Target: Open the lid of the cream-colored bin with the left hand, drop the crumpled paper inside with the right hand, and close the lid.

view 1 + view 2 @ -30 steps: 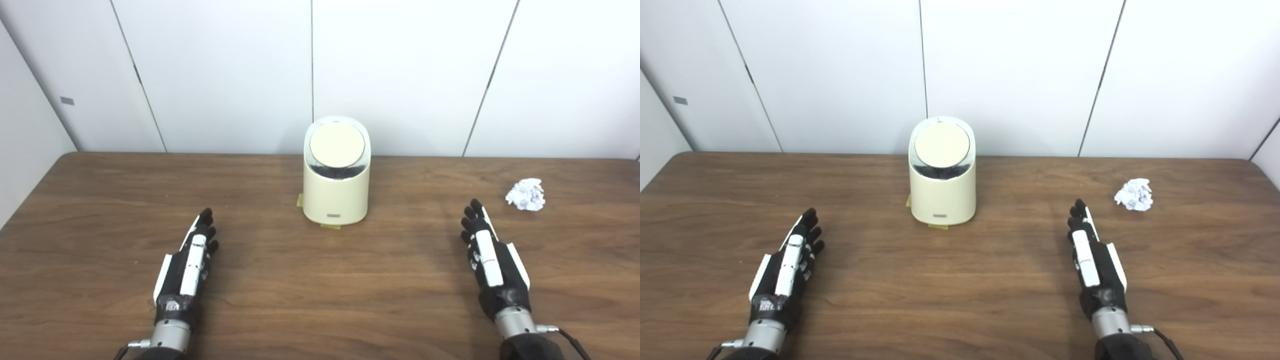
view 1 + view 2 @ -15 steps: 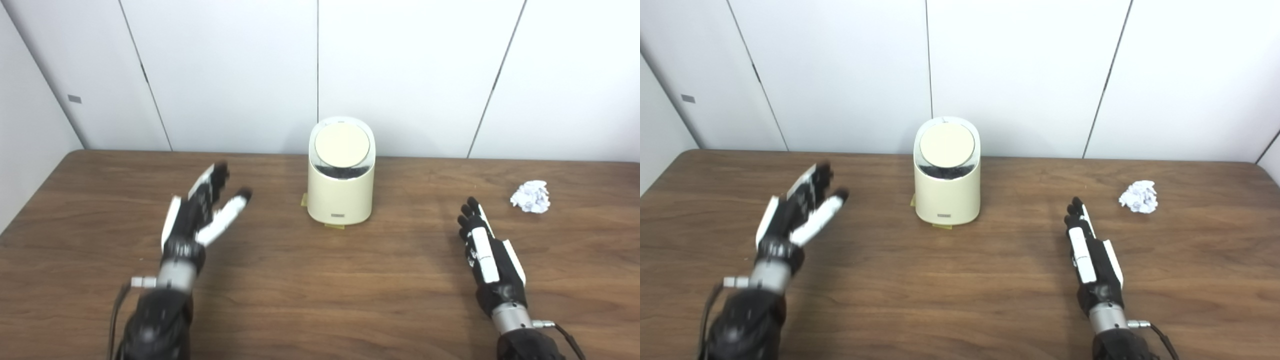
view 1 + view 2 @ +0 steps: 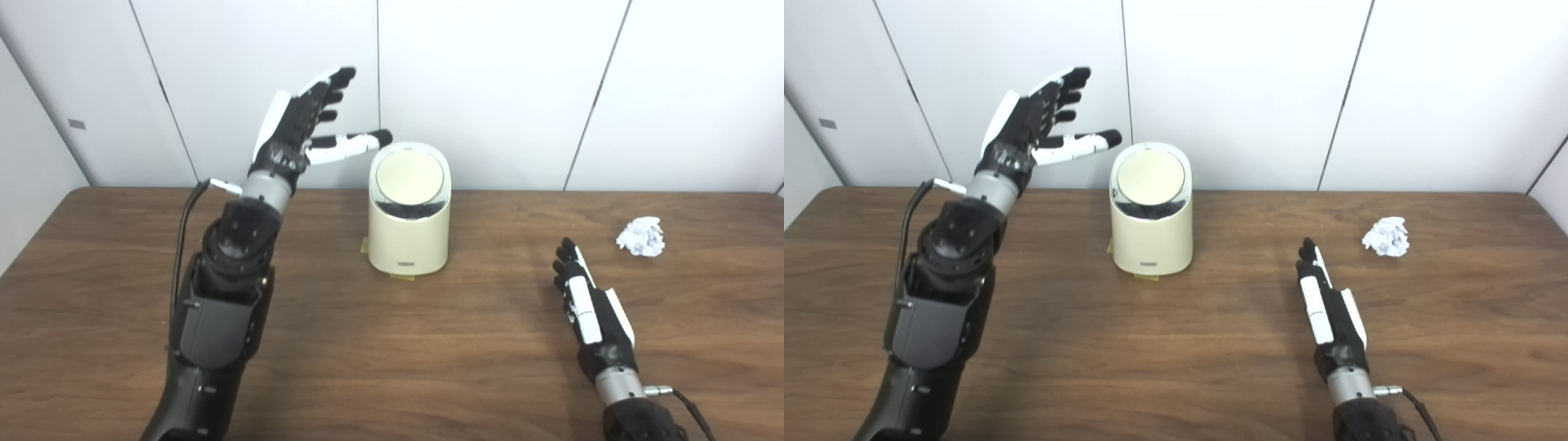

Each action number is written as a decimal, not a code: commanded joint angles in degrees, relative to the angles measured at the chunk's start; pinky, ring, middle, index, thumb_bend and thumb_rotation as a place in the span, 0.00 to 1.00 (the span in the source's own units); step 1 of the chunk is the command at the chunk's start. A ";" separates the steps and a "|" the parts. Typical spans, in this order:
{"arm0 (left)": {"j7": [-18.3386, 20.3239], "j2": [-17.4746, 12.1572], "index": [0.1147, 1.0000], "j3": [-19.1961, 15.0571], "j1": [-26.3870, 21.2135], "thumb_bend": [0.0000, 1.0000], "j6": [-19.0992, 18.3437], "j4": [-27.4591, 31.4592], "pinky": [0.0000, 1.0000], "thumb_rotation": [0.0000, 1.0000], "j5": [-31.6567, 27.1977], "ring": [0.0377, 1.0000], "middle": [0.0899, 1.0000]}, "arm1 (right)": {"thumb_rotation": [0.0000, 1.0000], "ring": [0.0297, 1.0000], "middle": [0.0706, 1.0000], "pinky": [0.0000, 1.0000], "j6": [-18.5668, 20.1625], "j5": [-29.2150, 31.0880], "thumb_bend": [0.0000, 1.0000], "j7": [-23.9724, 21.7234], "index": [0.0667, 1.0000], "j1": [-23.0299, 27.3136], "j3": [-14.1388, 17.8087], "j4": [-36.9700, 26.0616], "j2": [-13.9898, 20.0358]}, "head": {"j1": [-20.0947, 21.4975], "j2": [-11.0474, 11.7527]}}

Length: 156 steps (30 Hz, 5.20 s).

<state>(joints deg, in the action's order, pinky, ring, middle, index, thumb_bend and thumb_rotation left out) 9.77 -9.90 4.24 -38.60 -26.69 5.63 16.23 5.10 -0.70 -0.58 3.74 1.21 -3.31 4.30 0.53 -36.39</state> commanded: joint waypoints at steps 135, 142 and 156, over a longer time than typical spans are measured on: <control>-5.08 3.40 1.00 -12.03 34.19 0.54 16.19 3.80 1.00 0.91 -21.97 1.00 1.00 | 0.16 0.79 0.79 0.70 6.96 -27.84 0.90 8.03 0.83 20.42 5.46 1.19 21.95 | 5.73 -1.88; -4.51 2.58 1.00 -12.72 34.84 0.54 16.39 4.14 1.00 0.88 -23.24 1.00 1.00 | 0.10 0.82 0.83 0.72 15.73 -29.26 0.93 1.33 0.81 23.02 3.67 2.05 25.92 | 8.95 -2.11; -3.77 -0.57 1.00 -12.18 33.32 0.50 13.11 6.95 1.00 0.88 -24.56 1.00 1.00 | 0.11 0.84 0.85 0.75 14.73 -25.71 0.97 -4.65 0.79 30.20 -1.10 21.39 28.03 | 12.32 -1.36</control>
<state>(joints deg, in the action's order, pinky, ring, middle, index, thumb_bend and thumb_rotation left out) 5.69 -9.36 -7.86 -3.01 -14.14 10.61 -8.33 22.71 -27.02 -6.27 30.58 -0.20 18.54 30.65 12.91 -37.71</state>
